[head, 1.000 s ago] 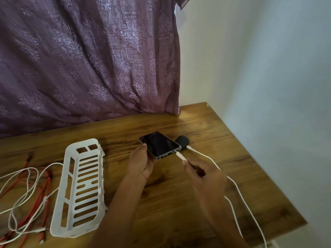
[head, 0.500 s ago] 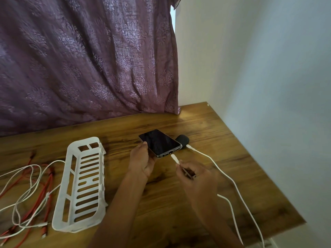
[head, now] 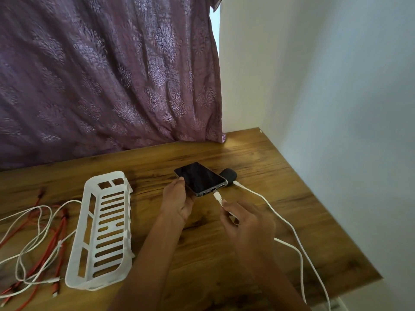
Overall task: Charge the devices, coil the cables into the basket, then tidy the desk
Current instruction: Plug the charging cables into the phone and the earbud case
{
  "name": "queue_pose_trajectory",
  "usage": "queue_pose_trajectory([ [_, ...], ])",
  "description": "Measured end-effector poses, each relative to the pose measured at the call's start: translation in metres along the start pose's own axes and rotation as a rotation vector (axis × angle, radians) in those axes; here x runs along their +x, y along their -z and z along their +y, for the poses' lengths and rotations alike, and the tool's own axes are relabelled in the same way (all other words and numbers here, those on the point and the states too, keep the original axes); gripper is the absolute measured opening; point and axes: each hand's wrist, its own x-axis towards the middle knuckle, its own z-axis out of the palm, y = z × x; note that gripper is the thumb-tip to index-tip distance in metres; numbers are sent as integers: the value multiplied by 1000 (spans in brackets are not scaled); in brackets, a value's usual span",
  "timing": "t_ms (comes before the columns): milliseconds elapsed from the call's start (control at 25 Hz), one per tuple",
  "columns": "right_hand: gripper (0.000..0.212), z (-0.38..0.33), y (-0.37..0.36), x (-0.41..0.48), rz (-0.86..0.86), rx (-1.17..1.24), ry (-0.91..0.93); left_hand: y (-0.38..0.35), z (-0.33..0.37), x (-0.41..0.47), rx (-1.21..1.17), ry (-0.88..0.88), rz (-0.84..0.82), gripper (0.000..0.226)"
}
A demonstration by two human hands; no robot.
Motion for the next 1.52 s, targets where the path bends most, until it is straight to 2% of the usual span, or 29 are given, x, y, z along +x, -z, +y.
queue_pose_trajectory([
  [240,20,-1,-1,1,-5,-5,-1,0,2,0,26,-11,-7,20],
  [440,19,0,-4,3,-7,59,-71,2,2,7,58,-13,-2,23],
  [800,15,-2,-6,5,-95,-26,19,7,5,20,87,-42,-44,25],
  [1080,9,-2,-5,9,-168,9,-12,9,3,21,45,-25,-45,23],
  [1400,14,-3,-6,11,-153,-63,72,10,5,16,126,-66,-112,25],
  [1520,7,-4,-9,12,-116,-57,135,9,5,14,118,-57,-135,27],
])
